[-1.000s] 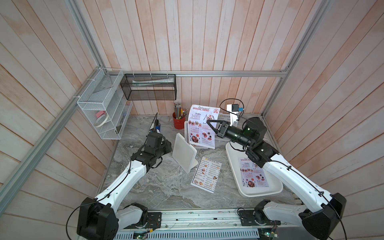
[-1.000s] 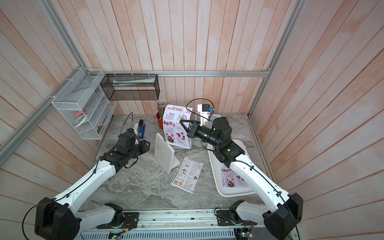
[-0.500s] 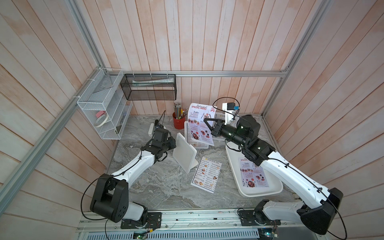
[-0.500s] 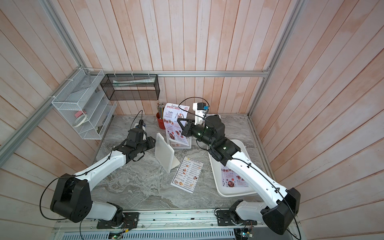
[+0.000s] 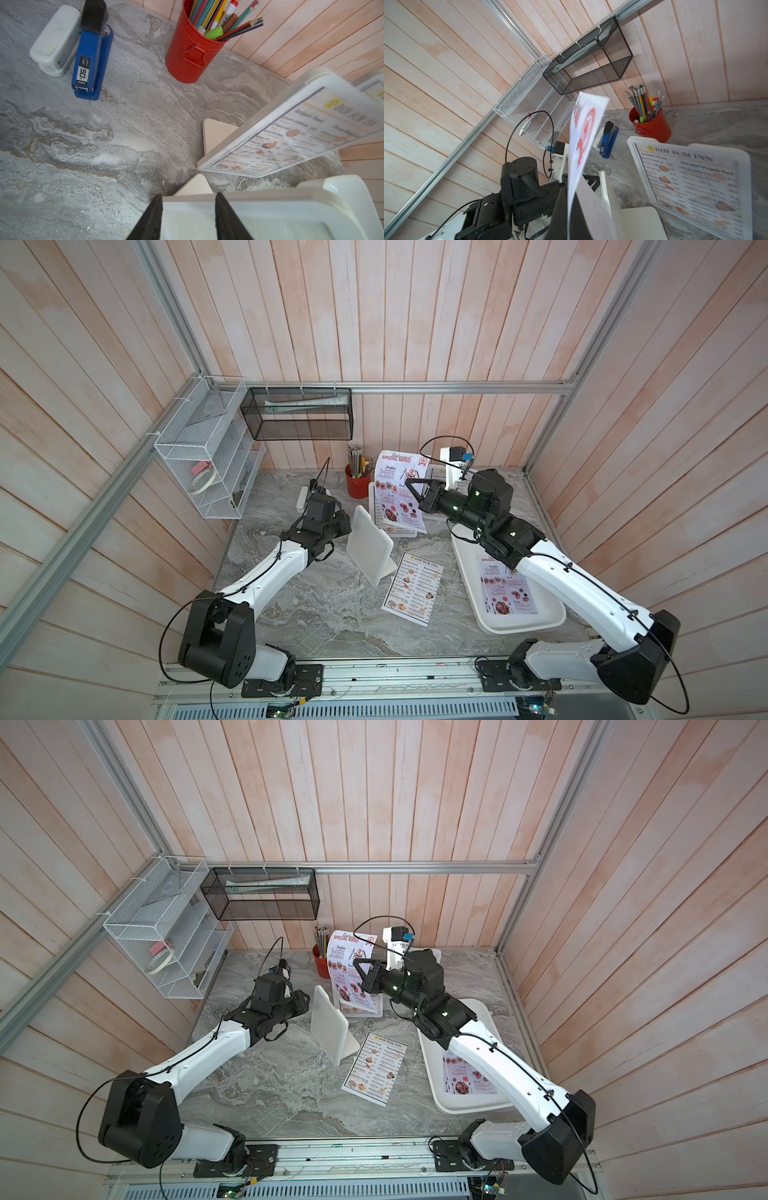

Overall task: Replace the menus in the menu holders
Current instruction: Insert the menu into the menu holder.

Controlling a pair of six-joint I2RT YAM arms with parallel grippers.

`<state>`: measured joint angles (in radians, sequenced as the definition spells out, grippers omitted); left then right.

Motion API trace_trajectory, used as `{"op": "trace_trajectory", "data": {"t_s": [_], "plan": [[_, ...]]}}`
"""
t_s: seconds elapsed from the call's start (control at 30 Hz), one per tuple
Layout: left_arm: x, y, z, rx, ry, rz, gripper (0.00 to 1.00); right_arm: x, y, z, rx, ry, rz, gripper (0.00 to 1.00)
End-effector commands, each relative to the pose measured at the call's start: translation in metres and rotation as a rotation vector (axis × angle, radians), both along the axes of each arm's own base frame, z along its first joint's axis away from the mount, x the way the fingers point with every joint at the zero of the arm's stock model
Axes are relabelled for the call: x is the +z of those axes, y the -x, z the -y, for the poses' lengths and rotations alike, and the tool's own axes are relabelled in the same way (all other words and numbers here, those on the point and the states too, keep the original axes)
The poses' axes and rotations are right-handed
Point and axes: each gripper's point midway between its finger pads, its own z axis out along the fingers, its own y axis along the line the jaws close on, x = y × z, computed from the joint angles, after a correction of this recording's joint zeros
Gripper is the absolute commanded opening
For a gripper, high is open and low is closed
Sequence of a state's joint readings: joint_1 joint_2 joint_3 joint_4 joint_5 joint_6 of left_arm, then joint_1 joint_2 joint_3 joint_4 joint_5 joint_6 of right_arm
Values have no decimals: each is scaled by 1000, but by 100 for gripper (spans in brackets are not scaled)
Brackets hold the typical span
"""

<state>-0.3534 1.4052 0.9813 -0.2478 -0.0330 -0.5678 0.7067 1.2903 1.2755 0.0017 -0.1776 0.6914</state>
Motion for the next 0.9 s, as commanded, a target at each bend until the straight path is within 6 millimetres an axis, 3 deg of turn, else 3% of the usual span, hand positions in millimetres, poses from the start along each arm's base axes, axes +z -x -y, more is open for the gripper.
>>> {"op": "trace_trajectory", "data": {"t_s": [0.0, 0.87], "plan": [[3, 9, -11, 25, -28, 3, 44, 5, 6, -3, 22, -21, -6, 2], [2, 18, -21, 53, -58, -8, 44, -12, 15, -4, 56, -31, -68, 2]]}}
